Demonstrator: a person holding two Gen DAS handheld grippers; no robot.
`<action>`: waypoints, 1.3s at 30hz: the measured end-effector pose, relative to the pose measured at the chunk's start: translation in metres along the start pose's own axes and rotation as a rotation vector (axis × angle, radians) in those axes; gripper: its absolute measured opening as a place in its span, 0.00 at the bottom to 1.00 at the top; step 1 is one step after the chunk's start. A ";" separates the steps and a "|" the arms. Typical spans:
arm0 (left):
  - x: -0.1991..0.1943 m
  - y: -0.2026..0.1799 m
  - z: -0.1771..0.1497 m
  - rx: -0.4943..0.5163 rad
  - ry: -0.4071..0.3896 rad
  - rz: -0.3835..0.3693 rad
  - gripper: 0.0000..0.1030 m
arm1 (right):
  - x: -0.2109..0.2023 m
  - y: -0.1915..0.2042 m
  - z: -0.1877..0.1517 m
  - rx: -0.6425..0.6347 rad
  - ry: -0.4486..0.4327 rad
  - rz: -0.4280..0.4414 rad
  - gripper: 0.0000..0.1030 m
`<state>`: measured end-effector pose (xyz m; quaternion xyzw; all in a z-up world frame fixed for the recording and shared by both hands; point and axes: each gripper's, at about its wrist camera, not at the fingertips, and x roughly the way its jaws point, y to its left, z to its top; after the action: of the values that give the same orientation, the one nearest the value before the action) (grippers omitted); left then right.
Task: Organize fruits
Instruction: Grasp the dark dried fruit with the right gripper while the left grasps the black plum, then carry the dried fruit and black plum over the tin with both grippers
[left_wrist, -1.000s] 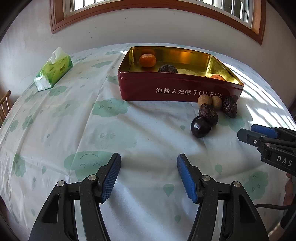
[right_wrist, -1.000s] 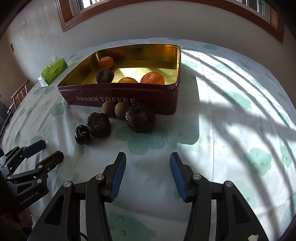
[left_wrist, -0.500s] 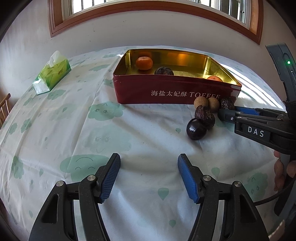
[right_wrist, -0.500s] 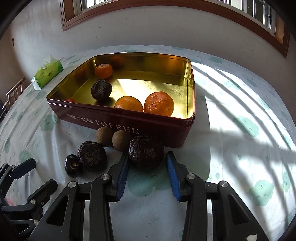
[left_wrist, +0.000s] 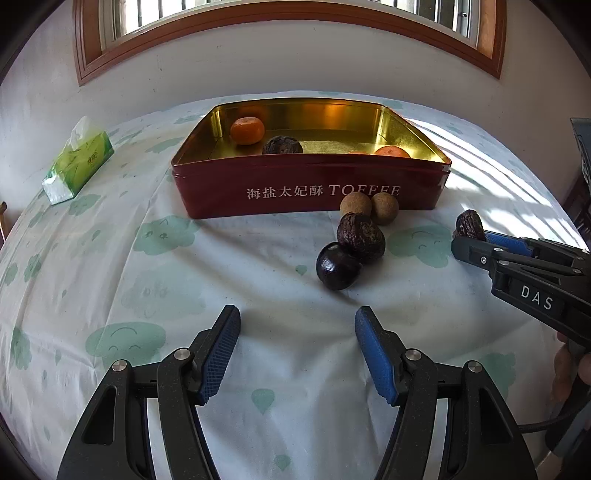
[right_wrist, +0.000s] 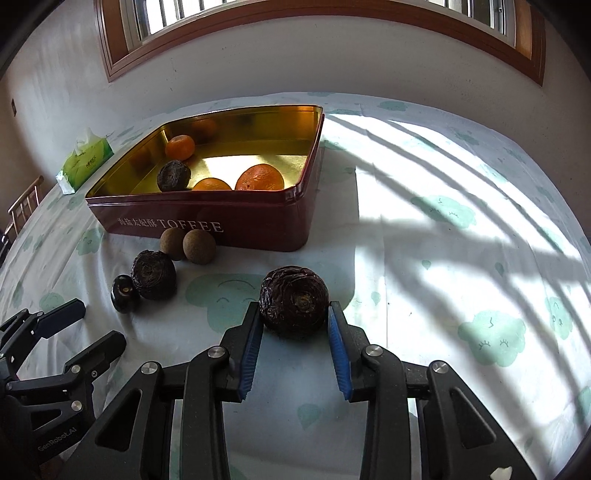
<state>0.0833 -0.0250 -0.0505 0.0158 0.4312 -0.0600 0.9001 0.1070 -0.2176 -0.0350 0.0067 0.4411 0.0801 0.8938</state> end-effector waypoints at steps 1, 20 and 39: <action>0.001 -0.002 0.001 0.001 0.001 -0.002 0.64 | -0.001 -0.004 -0.001 0.010 -0.001 -0.005 0.31; 0.018 -0.007 0.022 0.005 -0.016 -0.016 0.49 | -0.004 -0.011 -0.006 0.001 -0.027 -0.041 0.33; 0.014 -0.006 0.020 0.001 -0.027 -0.028 0.26 | -0.004 -0.010 -0.006 -0.006 -0.026 -0.048 0.33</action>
<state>0.1070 -0.0343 -0.0484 0.0094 0.4194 -0.0732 0.9048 0.1016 -0.2286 -0.0367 -0.0053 0.4294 0.0599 0.9011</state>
